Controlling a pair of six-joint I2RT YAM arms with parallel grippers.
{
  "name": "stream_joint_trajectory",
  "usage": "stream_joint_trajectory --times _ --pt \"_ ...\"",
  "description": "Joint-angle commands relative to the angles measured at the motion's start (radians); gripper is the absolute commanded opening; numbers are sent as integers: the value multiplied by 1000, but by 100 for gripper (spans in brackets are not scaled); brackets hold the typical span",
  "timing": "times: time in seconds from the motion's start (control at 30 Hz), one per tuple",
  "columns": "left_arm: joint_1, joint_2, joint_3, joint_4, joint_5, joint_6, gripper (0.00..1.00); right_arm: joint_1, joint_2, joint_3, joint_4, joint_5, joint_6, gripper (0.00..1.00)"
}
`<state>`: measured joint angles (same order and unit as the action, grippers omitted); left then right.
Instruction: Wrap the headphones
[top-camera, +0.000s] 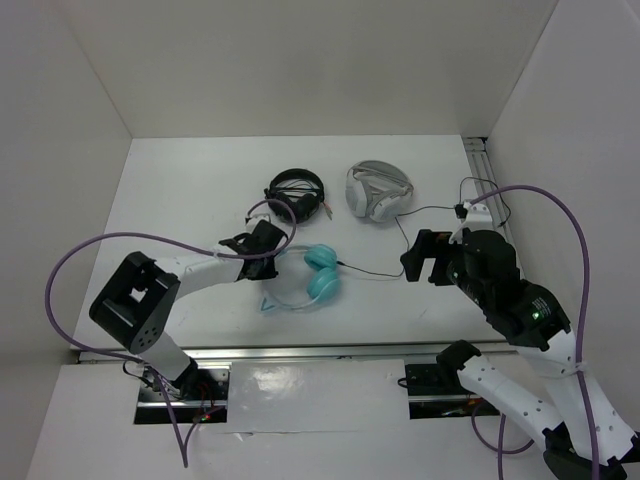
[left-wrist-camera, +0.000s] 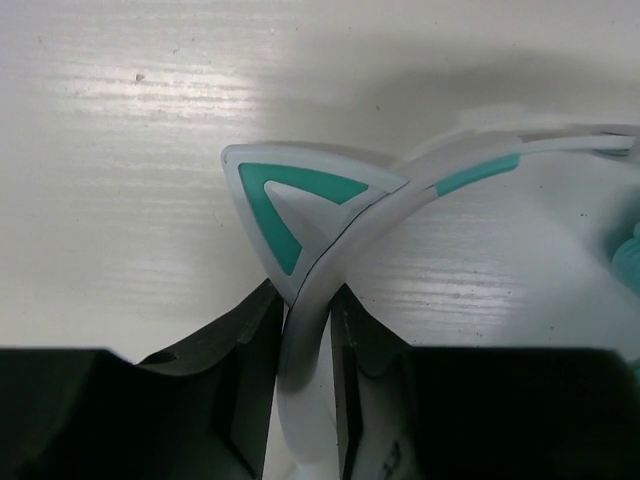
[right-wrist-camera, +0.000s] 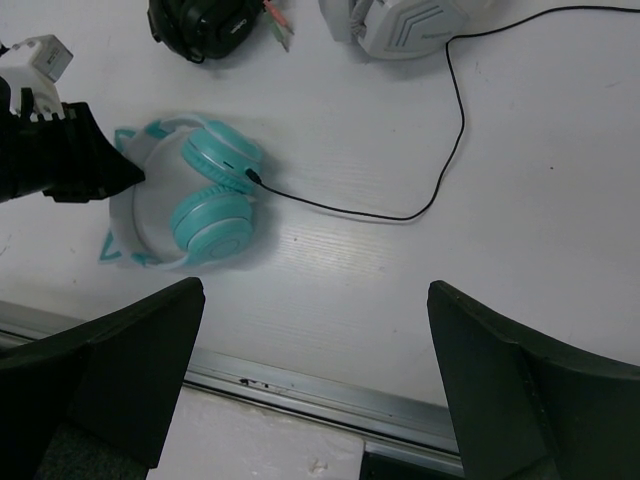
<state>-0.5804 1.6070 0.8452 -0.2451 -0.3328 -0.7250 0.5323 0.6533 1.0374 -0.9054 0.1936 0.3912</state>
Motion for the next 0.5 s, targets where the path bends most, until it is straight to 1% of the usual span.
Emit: stream_joint_trajectory --times 0.0,0.03,0.07,0.1,0.13,0.23,0.3,0.33,0.37,0.4,0.43,0.47 --pt "-7 5 -63 -103 69 -37 35 6 2 -2 53 -10 -17 100" --pt "-7 5 -63 -103 80 -37 29 6 -7 -2 53 -10 -17 100" --pt "-7 27 -63 -103 80 -37 21 6 -7 -2 62 -10 -17 100" --pt "-7 27 -51 -124 80 -51 2 6 -7 -2 62 -10 -17 100" --pt "-18 40 -37 -135 80 -51 0 6 -7 -2 62 -10 -17 100" --pt "-45 50 -26 -163 89 -60 0 6 -7 -11 74 -10 -17 100" --pt "-71 22 -17 -222 52 -89 0 6 -7 -11 85 -10 -17 100" --pt "-106 -20 12 -258 28 -106 0 6 2 -11 98 -10 -17 100" --pt "-125 -47 26 -351 -36 -125 0 6 2 -23 112 -10 -3 100" --pt "-143 -76 41 -400 -69 -143 0 6 -12 -33 153 -25 -3 100" --pt "-177 -135 81 -454 -99 -172 0 6 -21 -45 180 -61 -3 100" --pt "-191 -166 106 -511 -159 -183 0 6 -44 -77 210 -87 -3 100"
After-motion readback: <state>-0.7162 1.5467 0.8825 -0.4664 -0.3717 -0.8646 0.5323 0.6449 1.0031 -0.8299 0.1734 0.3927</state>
